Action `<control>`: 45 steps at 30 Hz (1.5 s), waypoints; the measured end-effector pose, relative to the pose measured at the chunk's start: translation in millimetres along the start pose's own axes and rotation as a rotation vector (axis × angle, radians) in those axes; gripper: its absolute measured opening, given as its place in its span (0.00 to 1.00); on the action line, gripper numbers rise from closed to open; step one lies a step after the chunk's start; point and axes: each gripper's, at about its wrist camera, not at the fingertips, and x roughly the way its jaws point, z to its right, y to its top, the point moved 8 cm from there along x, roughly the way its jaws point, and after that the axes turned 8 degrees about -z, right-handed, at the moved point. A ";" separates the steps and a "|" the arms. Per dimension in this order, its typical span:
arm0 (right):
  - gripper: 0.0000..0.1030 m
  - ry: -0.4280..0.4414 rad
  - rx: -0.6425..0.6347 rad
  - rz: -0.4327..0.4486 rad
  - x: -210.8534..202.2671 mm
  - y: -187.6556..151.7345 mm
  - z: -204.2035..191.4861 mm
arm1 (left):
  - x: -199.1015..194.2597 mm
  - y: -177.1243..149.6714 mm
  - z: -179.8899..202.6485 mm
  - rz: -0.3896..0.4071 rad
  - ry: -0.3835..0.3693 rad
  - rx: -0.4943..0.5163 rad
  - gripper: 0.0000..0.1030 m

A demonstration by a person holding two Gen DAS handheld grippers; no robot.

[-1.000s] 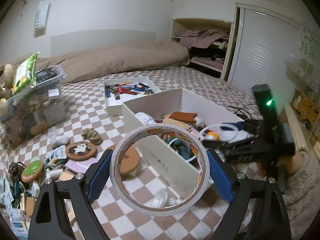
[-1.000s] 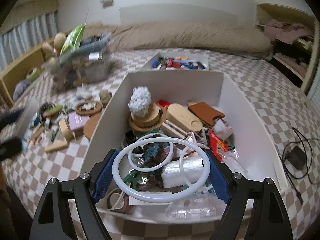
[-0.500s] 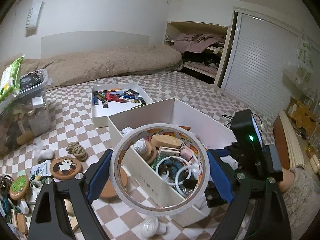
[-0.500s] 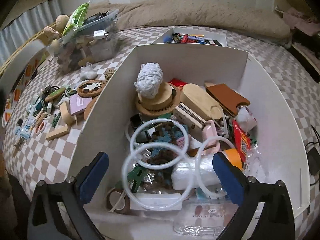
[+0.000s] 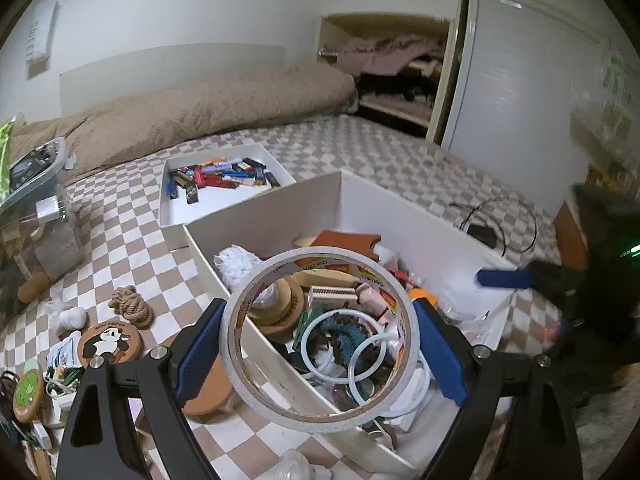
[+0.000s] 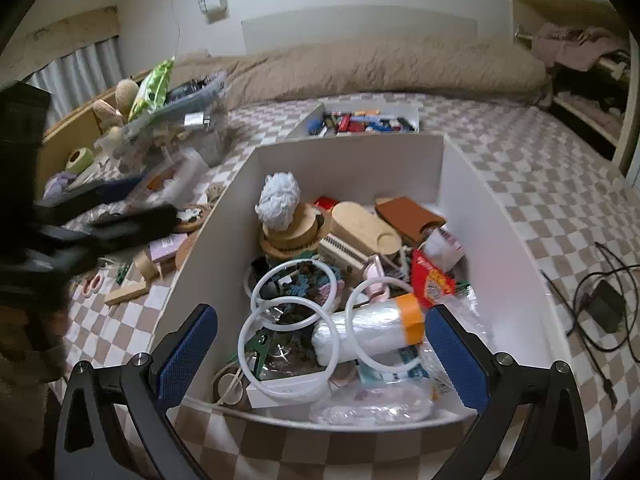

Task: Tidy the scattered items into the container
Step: 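Lower the tape roll and hoop into the white box and open both tools, then withdraw both tools from the box back toward the scattered items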

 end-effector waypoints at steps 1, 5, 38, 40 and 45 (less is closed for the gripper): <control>1.00 -0.004 0.000 0.010 -3.5 0.5 0.4 | 4.2 0.5 2.5 -0.008 0.002 0.009 0.88; 1.00 -0.002 0.009 0.043 -16.0 -0.1 2.8 | 18.6 5.3 13.6 -0.028 -0.019 0.029 0.88; 1.00 -0.065 0.085 0.054 -26.2 -11.0 26.7 | 30.6 1.1 -0.2 -0.069 0.002 -0.047 1.00; 1.00 -0.067 0.086 0.053 -26.3 -10.6 26.4 | 27.1 0.0 -2.5 -0.064 0.003 -0.053 1.00; 1.00 -0.086 0.080 0.055 -31.2 -9.2 20.4 | 16.4 -2.8 -7.7 -0.051 0.007 -0.064 1.00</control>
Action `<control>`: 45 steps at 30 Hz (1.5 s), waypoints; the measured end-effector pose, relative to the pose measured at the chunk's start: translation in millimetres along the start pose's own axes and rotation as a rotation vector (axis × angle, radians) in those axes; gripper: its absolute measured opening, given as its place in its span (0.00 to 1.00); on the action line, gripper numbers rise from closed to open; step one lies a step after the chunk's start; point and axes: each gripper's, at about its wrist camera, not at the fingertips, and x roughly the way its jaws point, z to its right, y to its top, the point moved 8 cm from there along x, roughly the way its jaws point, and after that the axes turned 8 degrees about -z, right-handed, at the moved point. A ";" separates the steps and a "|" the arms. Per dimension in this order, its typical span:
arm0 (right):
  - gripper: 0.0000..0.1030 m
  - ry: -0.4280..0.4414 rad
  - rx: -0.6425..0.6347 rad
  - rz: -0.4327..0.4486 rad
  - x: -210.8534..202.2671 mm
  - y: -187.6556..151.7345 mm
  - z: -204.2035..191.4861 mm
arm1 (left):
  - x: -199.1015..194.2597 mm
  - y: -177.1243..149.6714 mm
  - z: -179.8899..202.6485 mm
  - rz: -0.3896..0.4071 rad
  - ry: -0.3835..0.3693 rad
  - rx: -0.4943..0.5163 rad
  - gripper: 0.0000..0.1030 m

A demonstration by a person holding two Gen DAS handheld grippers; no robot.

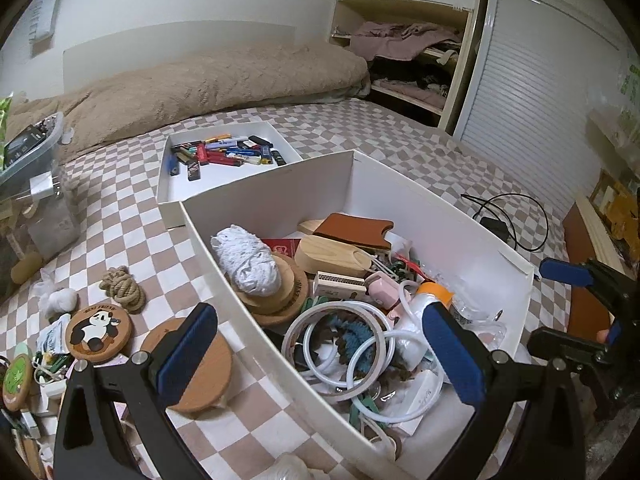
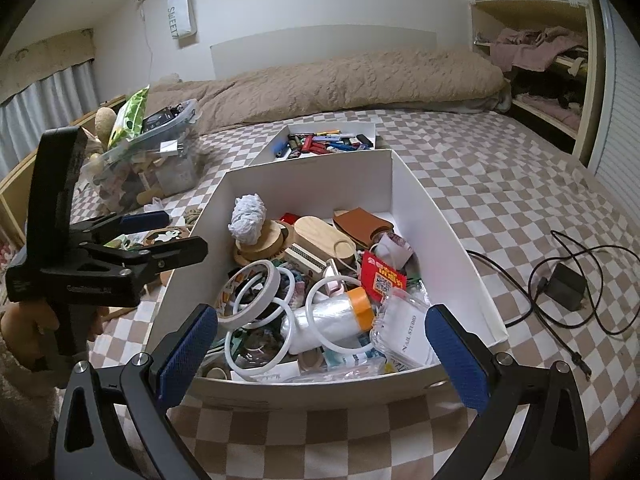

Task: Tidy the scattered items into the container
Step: 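Withdraw both tools from the box back toward the scattered items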

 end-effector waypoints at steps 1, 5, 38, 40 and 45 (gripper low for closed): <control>1.00 -0.003 0.000 0.002 -1.0 0.2 -1.0 | -2.1 -0.1 -0.6 0.003 0.002 0.000 1.00; 1.00 -0.013 0.007 0.014 -4.5 1.4 -2.9 | -10.8 -1.6 -4.2 0.014 0.007 -0.006 1.00; 1.00 -0.144 0.001 0.279 -56.5 -4.4 -34.9 | -96.7 -46.5 -41.1 0.129 0.125 -0.070 1.00; 1.00 -0.157 0.000 0.282 -57.5 -6.7 -36.2 | -100.2 -49.4 -42.5 0.134 0.127 -0.073 1.00; 1.00 -0.158 0.004 0.284 -60.0 -11.3 -40.5 | -107.3 -54.7 -46.9 0.140 0.137 -0.077 1.00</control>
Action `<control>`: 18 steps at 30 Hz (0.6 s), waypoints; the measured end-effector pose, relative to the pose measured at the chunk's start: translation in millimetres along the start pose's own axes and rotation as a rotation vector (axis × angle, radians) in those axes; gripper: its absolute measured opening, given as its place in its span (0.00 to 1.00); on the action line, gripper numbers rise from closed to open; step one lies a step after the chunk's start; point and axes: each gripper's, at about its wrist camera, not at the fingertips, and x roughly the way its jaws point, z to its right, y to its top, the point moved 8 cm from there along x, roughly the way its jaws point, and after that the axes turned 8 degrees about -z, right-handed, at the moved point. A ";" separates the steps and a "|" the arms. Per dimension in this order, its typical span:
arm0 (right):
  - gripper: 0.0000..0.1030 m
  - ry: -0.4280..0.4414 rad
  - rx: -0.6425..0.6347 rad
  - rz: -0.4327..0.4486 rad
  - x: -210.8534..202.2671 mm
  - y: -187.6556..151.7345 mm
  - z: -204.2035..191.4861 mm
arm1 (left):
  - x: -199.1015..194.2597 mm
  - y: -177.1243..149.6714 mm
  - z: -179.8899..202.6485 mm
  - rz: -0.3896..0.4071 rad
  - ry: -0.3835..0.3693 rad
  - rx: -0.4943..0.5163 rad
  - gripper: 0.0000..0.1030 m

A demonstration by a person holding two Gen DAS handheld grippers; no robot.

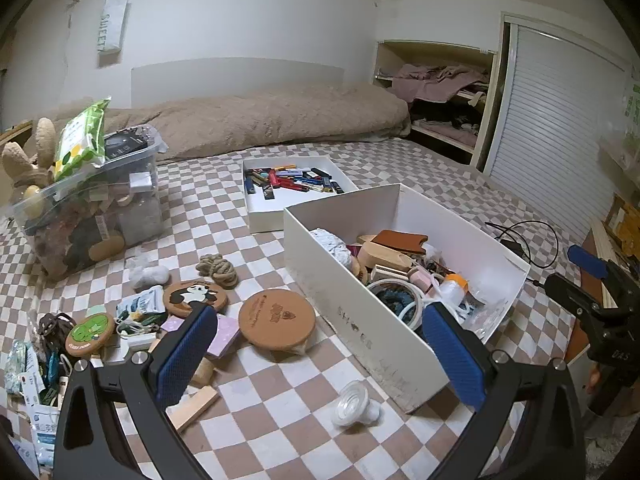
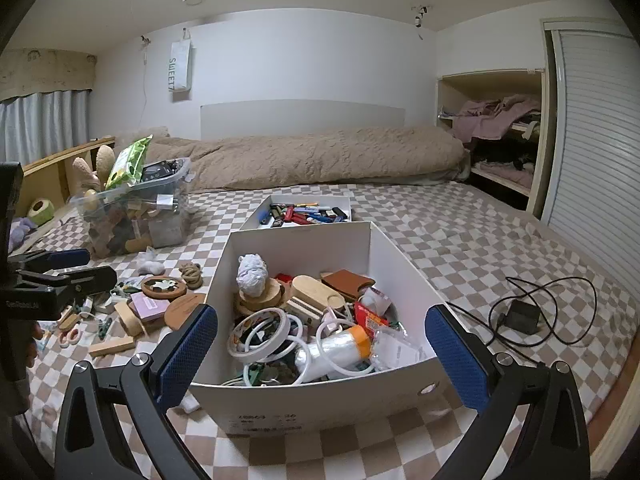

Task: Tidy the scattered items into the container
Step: 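Withdraw both tools from the box back toward the scattered items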

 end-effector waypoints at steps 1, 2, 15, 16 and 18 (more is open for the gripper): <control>1.00 0.000 -0.001 -0.001 -0.5 -0.6 -1.0 | -1.8 -0.5 -1.5 0.002 0.001 -0.002 1.00; 1.00 -0.001 -0.003 -0.002 -0.8 -1.0 -2.3 | -3.1 -1.0 -2.9 0.004 0.001 -0.005 1.00; 1.00 0.045 -0.023 -0.011 5.3 0.5 -35.0 | -15.5 -14.1 -41.9 0.003 0.027 -0.068 1.00; 1.00 0.053 -0.030 -0.015 6.7 0.1 -40.4 | -15.5 -16.3 -48.0 -0.001 0.034 -0.076 1.00; 1.00 0.061 -0.048 -0.022 10.0 -0.3 -50.3 | -16.3 -19.7 -59.5 -0.004 0.051 -0.087 1.00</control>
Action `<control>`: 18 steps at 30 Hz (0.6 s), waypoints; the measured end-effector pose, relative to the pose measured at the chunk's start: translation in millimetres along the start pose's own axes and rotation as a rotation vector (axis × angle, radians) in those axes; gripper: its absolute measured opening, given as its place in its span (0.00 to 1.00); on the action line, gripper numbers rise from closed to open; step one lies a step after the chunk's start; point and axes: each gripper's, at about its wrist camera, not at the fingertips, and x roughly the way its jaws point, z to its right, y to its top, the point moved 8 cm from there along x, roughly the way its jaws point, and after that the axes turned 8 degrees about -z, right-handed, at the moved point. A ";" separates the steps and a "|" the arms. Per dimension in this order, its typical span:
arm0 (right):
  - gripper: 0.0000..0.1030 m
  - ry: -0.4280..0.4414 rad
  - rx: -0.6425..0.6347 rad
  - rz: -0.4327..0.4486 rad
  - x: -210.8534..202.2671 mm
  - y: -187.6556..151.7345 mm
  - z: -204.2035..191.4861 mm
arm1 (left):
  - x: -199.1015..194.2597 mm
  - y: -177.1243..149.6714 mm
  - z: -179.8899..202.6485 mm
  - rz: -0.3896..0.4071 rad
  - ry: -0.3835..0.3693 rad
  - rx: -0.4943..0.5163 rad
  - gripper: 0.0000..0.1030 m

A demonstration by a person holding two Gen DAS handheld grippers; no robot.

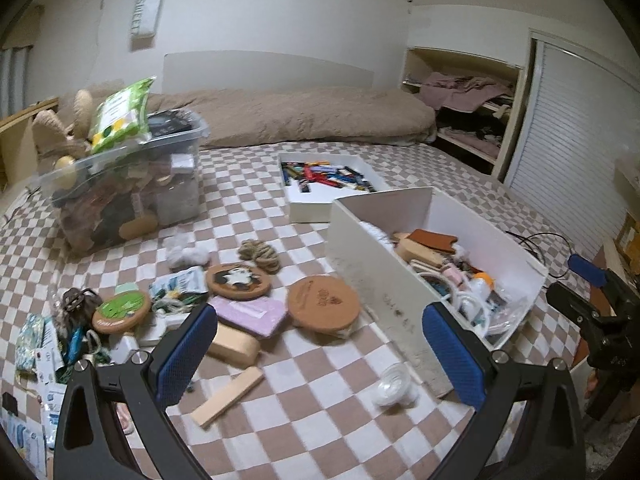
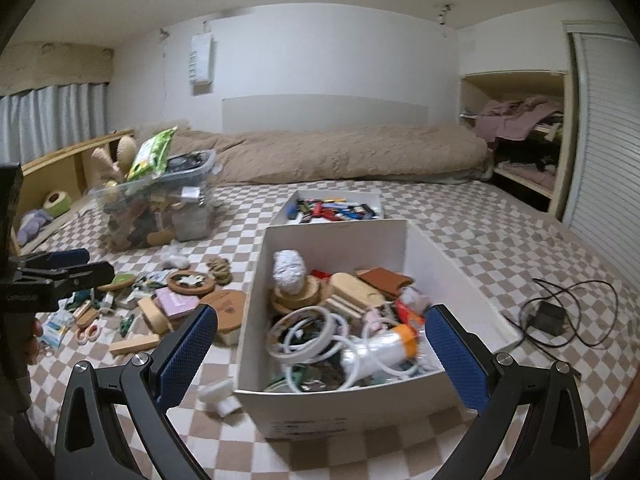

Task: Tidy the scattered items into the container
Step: 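Withdraw both tools from the box back toward the scattered items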

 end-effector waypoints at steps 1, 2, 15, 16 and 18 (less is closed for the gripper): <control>1.00 0.003 -0.009 -0.002 2.5 0.3 -5.5 | -0.5 -1.1 -4.8 -0.001 0.006 -0.004 1.00; 1.00 0.007 -0.015 -0.004 4.5 0.5 -10.0 | -1.2 -2.5 -9.7 -0.002 0.012 -0.009 1.00; 1.00 0.073 -0.093 -0.047 36.9 3.7 -75.6 | -9.3 -25.3 -85.6 -0.017 0.097 -0.076 1.00; 1.00 0.076 -0.102 -0.049 38.7 4.1 -80.3 | -10.0 -27.7 -92.6 -0.018 0.104 -0.081 1.00; 1.00 0.082 -0.123 -0.053 42.5 5.2 -91.9 | -11.2 -32.4 -105.5 -0.021 0.118 -0.094 1.00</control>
